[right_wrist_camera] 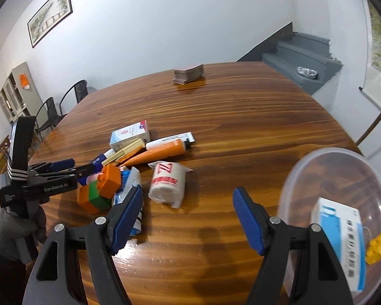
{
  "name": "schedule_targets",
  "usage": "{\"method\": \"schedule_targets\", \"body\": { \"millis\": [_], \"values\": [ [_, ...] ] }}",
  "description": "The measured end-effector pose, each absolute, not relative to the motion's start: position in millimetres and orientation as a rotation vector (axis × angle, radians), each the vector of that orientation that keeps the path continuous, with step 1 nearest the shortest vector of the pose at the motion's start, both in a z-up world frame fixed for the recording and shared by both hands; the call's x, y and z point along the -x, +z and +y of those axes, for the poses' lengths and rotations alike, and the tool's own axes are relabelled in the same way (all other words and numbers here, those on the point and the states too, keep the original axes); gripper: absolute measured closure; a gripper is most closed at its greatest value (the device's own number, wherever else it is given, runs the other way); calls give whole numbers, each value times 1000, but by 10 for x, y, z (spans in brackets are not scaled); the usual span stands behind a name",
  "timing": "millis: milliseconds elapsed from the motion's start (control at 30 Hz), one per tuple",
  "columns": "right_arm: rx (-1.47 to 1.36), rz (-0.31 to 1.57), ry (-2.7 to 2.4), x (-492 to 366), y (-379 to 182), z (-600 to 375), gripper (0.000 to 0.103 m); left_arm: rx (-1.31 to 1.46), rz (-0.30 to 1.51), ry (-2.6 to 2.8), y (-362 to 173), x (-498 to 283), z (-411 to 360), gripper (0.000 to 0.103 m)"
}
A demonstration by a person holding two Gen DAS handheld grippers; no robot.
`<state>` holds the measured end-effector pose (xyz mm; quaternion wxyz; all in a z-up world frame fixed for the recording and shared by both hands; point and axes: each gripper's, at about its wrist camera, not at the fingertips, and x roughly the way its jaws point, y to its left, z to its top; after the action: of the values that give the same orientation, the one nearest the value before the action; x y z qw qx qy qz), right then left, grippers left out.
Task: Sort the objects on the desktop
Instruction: 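Grasp the navy lotion bottle with left while right grasps the white bandage roll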
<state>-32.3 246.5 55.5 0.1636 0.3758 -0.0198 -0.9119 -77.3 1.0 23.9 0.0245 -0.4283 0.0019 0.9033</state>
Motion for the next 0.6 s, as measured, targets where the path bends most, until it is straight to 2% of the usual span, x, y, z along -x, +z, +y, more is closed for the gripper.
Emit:
{"method": "schedule_targets", "body": {
  "millis": [133, 300, 400, 467, 533, 600],
  "values": [
    [-1106, -32, -2552, 439, 514, 2351, 26, 1330, 52, 2783, 210, 838, 88, 29],
    [-1108, -7, -2537, 548, 466, 2245, 26, 1357, 26, 2766, 145, 940, 95, 30],
    [-1124, -16, -2536, 573, 408, 2245, 29, 1354, 13, 2776, 129, 955, 86, 41],
    [-1132, -16, -2534, 593, 388, 2244, 34, 1343, 20, 2778, 143, 948, 98, 59],
    [-1137, -18, -2532, 603, 369, 2241, 37, 1335, 25, 2779, 147, 933, 115, 68],
    [-1140, -12, -2529, 603, 358, 2229, 40, 1335, 25, 2782, 148, 906, 120, 68]
  ]
}}
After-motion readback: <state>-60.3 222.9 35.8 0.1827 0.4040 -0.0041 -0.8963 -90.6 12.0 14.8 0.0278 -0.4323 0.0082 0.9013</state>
